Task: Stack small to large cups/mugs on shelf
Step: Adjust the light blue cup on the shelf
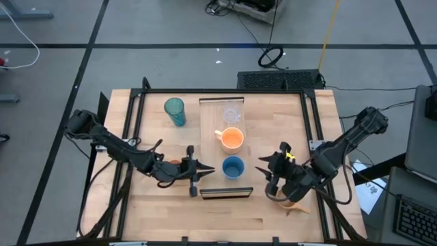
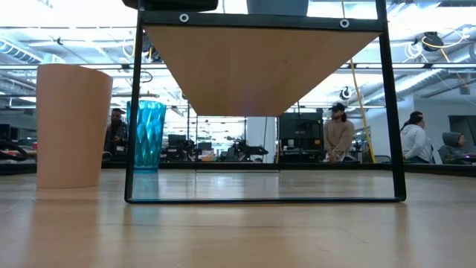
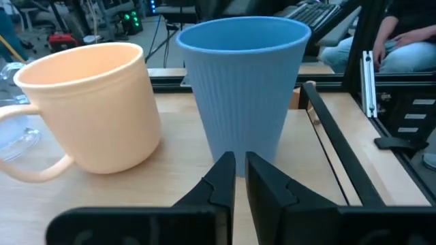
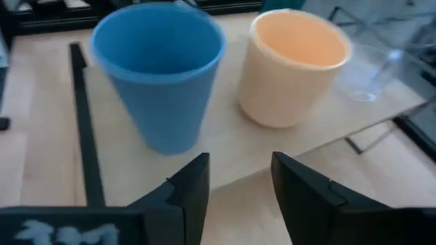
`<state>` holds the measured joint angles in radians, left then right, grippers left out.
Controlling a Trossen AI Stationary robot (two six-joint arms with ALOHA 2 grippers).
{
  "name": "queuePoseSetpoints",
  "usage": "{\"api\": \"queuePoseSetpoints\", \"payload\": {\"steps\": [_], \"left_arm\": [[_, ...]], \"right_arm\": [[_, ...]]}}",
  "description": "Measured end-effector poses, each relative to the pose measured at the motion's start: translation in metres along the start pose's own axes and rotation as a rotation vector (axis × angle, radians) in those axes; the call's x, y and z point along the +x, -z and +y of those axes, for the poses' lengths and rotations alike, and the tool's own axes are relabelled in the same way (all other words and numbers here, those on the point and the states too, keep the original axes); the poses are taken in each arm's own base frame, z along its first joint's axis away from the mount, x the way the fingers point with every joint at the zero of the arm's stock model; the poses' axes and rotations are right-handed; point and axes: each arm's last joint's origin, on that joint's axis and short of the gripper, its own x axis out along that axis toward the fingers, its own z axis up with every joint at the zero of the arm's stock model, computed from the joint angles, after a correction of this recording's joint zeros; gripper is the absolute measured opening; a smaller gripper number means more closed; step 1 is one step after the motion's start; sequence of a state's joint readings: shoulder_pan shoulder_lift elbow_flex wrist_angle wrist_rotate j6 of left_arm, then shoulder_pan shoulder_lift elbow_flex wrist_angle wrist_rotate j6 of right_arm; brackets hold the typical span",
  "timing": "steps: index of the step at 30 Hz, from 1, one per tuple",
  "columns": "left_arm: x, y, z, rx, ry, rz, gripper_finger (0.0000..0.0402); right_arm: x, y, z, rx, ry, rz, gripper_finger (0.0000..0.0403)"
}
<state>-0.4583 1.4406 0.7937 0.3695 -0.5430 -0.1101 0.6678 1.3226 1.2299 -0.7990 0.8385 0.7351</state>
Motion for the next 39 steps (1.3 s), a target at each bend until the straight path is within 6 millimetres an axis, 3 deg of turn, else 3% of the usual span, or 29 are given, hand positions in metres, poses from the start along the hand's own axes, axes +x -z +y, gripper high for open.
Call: {"api": "queuePoseSetpoints", "payload": {"steps": [8,14,31,39], "left_arm": [[0.011,0.005,0.007,-0.009,-0.014,0.015,0.0037],[0.018,0.008,0.009,-0.036,0.016,0.012,0.0037],[0.050,-0.015,-0.005,0.025,0.063,0.121,0.0037],[0.039,-0.020,-0.008,0.044,0.044,0.140,0.0037]], "right_arm": [[0.020,0.042,-0.001,-0.027,-0.120,-0.145,0.0114],[0.025,0.060,-0.009,-0.011,-0.160,-0.218,0.0105],[0.024,0.061,-0.013,-0.012,-0.171,-0.242,0.0105],[0.023,0.060,-0.010,0.032,-0.226,-0.237,0.0105]]}}
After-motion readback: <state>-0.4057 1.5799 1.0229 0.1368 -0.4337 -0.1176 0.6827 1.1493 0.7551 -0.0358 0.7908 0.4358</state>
